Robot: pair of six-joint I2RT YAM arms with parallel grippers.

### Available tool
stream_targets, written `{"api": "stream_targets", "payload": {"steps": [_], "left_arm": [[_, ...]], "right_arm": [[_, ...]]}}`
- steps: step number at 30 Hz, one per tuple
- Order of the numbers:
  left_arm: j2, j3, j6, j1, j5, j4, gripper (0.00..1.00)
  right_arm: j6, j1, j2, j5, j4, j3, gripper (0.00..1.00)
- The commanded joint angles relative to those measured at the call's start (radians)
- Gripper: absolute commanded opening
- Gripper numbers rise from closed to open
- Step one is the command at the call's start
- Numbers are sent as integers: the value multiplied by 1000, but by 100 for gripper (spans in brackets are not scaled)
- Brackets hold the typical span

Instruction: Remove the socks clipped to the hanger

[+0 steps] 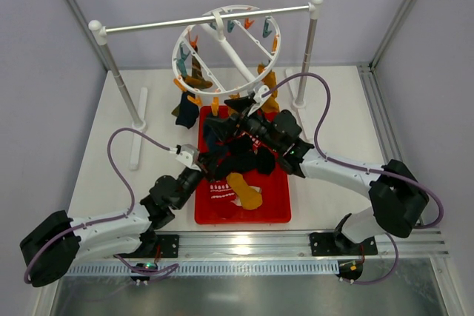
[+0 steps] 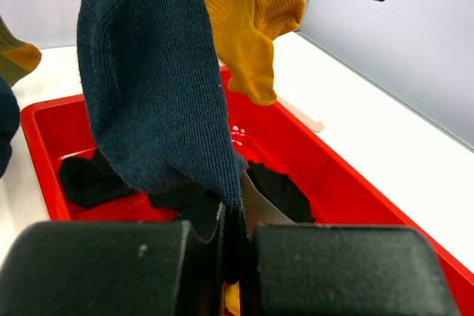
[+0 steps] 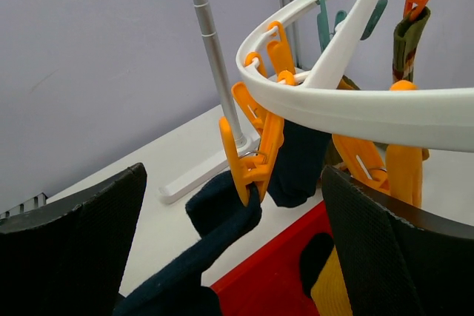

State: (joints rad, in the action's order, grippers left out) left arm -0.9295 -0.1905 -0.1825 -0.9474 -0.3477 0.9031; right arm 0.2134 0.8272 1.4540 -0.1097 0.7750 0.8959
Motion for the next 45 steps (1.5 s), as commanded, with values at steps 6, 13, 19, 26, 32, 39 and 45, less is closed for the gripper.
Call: {"api": "stream_targets", "payload": {"steps": [6, 13, 19, 26, 32, 39, 45], "left_arm": [[15, 6, -11, -2, 12, 7, 0], [17, 8, -14, -2, 19, 8, 0], [18, 8, -17, -4, 26, 5, 0], [15, 8, -15, -2, 21, 7, 0], [15, 8, -12, -2, 19, 5, 0], [26, 0, -15, -2, 35, -12, 0], [141, -17, -46, -2, 166, -141, 0]], "right_arm": [[-11, 3, 54, 2, 32, 107, 100], [-26, 1, 95, 19, 36, 144, 97], [-34, 3, 126, 13, 107, 143, 57], [-23, 3, 138, 24, 243, 86, 5], [-28, 3, 132, 27, 284, 66, 4], [-46, 4, 88, 7, 260, 28, 51], [-97, 32, -35, 21, 233, -92, 78]]}}
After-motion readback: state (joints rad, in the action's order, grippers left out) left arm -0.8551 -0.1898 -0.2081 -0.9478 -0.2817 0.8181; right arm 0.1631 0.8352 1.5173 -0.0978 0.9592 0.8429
